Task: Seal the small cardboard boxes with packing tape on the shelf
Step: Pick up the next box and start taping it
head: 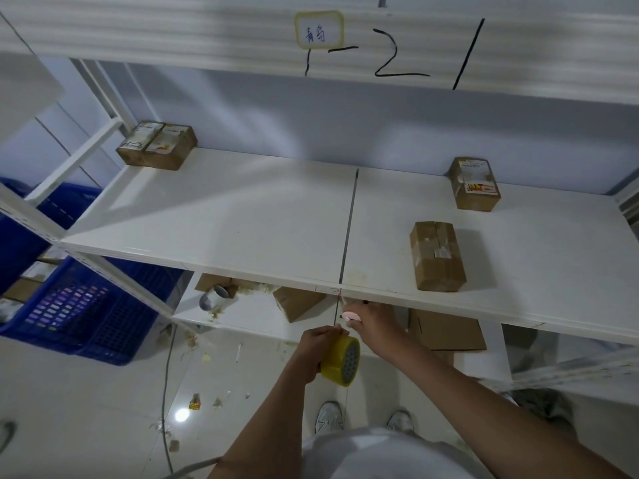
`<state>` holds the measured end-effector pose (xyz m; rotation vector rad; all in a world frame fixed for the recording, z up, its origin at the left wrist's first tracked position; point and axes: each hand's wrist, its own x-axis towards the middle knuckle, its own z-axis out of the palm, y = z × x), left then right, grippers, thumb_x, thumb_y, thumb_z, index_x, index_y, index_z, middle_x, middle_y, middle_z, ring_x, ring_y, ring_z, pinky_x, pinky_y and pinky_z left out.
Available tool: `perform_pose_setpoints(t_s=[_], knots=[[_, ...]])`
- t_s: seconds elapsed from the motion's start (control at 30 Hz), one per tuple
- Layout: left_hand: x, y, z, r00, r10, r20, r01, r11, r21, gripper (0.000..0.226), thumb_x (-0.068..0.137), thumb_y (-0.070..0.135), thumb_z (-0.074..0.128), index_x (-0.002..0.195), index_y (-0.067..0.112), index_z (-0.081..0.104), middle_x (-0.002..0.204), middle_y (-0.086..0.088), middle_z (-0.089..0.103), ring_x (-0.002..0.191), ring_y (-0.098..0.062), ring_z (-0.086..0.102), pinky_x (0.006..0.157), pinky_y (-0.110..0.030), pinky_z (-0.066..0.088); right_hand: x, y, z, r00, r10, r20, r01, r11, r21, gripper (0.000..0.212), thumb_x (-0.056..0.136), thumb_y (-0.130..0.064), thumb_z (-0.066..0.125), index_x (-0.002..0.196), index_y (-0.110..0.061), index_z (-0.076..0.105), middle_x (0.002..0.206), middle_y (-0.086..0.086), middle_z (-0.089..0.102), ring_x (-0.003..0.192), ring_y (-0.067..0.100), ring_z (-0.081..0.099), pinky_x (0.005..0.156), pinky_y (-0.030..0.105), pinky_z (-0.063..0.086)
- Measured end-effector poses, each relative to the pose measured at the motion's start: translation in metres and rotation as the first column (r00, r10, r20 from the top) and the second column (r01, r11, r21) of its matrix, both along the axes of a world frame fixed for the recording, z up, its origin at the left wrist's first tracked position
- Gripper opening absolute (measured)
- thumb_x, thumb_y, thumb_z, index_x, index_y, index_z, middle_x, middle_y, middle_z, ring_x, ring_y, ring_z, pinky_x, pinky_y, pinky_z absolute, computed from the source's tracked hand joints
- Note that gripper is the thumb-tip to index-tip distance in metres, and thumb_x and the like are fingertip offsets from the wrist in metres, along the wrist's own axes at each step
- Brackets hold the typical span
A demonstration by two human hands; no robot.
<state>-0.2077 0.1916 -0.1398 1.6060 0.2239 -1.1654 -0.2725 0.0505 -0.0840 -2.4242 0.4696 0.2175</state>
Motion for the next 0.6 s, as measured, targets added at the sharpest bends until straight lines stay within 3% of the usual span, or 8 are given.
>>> perform_pose_setpoints(t_s=[0.07, 0.13, 0.23, 0.4, 0.53, 0.6], knots=[[0.0, 0.0, 0.0, 1.0, -0.001, 0.011, 0.0, 1.0, 0.011, 0.019, 0.095, 0.037, 0.066, 0.088, 0.022, 0.076, 0.104, -0.011, 0.07, 0.101, -0.034, 0.067, 0.089, -0.047, 0.058, 0.001, 0.001, -0.002, 0.999, 0.026, 0.021, -0.025, 0.999, -0.037, 0.017, 0.099, -0.02, 0.06, 0.105, -0.008, 0.07, 0.103, 0.012, 0.07, 0.096, 0.025, 0.064, 0.085, 0.038, 0.054], [0.001, 0.0, -0.001, 1.0, 0.003, 0.021, -0.004, 1.0, 0.018, 0.015, 0.094, 0.033, 0.067, 0.086, 0.024, 0.076, 0.106, -0.012, 0.07, 0.101, -0.034, 0.066, 0.091, -0.05, 0.057, 0.002, 0.002, -0.002, 0.998, 0.05, 0.047, -0.047, 0.997, -0.068, 0.017, 0.098, -0.019, 0.062, 0.106, -0.009, 0.073, 0.103, 0.008, 0.067, 0.096, 0.023, 0.062, 0.078, 0.028, 0.046], [0.002, 0.001, -0.001, 1.0, 0.003, 0.028, -0.003, 1.0, 0.025, 0.013, 0.093, 0.032, 0.068, 0.088, 0.023, 0.075, 0.107, -0.012, 0.07, 0.101, -0.034, 0.067, 0.09, -0.05, 0.057, 0.003, 0.004, -0.003, 0.995, 0.083, 0.051, -0.077, 0.99, -0.116, 0.017, 0.098, -0.02, 0.061, 0.106, -0.012, 0.074, 0.104, 0.008, 0.064, 0.093, 0.021, 0.058, 0.075, 0.024, 0.036], [0.001, 0.001, -0.002, 1.0, -0.006, 0.017, 0.006, 1.0, 0.014, 0.025, 0.088, 0.038, 0.073, 0.104, 0.018, 0.075, 0.109, -0.013, 0.071, 0.1, -0.033, 0.069, 0.088, -0.05, 0.058, 0.003, 0.005, -0.009, 0.995, 0.097, 0.026, -0.092, 0.985, -0.148, 0.019, 0.099, -0.021, 0.059, 0.113, -0.017, 0.072, 0.111, 0.008, 0.062, 0.103, 0.025, 0.059, 0.077, 0.025, 0.038], [0.001, 0.002, -0.002, 1.0, -0.02, 0.002, 0.02, 1.0, 0.015, 0.02, 0.087, 0.038, 0.074, 0.098, 0.022, 0.076, 0.107, -0.013, 0.072, 0.098, -0.033, 0.07, 0.088, -0.051, 0.058, 0.004, 0.006, -0.011, 0.995, 0.098, 0.0, -0.097, 0.985, -0.142, 0.024, 0.101, -0.022, 0.055, 0.122, -0.019, 0.067, 0.117, 0.005, 0.057, 0.107, 0.022, 0.058, 0.082, 0.029, 0.047], [0.001, 0.002, -0.001, 1.0, -0.02, -0.01, 0.02, 1.0, 0.009, 0.018, 0.086, 0.037, 0.074, 0.096, 0.022, 0.077, 0.106, -0.013, 0.073, 0.098, -0.033, 0.071, 0.088, -0.052, 0.058, 0.005, 0.007, -0.012, 0.995, 0.102, -0.003, -0.102, 0.983, -0.155, 0.025, 0.102, -0.022, 0.055, 0.124, -0.02, 0.067, 0.118, 0.004, 0.056, 0.107, 0.022, 0.058, 0.081, 0.026, 0.044]])
